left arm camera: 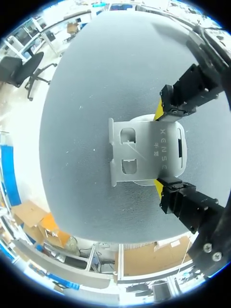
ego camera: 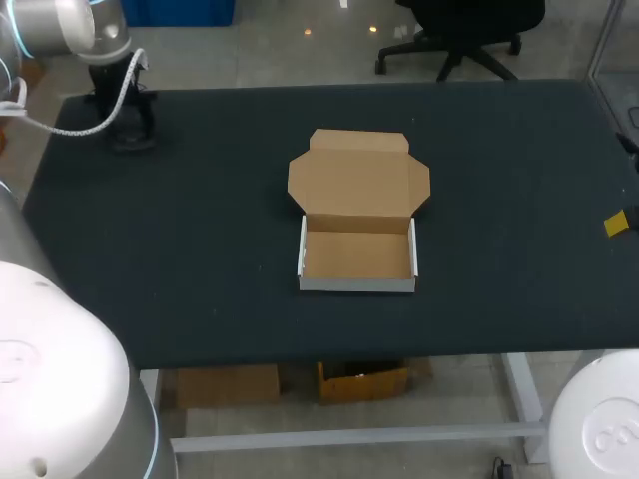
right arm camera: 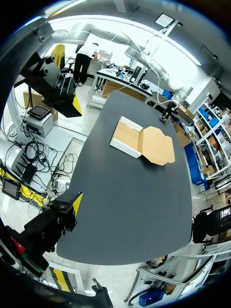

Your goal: Assemble the packaging by folding the flat box into shape, placing the metal phone stand inside, and closing the box properly

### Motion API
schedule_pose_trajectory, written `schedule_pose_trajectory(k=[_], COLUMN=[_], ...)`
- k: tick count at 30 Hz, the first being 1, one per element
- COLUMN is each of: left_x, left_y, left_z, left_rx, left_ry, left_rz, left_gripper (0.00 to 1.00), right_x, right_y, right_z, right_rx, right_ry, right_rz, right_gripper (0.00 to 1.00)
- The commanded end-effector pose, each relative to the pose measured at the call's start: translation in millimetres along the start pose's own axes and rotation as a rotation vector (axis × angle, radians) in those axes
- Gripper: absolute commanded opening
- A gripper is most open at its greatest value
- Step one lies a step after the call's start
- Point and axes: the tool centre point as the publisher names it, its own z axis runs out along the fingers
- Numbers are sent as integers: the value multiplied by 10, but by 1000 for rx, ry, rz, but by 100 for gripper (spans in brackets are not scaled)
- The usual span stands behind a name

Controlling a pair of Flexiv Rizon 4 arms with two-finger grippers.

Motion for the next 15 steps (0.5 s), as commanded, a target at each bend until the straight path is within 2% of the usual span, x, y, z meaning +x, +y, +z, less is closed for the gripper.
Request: schedule_pose_trajectory(k=[1, 15], left_x=[39, 133], left_y=[144, 304], left_z=[-88, -241], left_rx=[60, 90], left_ry=[-8, -4], left_rz=[5, 39], left_gripper=[0, 0], right_x=[4, 4], right_y=[-1, -1], right_z=[-14, -14], right_rx=[1, 1], right_ry=[2, 2], right_rz=[-1, -1], right_gripper=[100, 100])
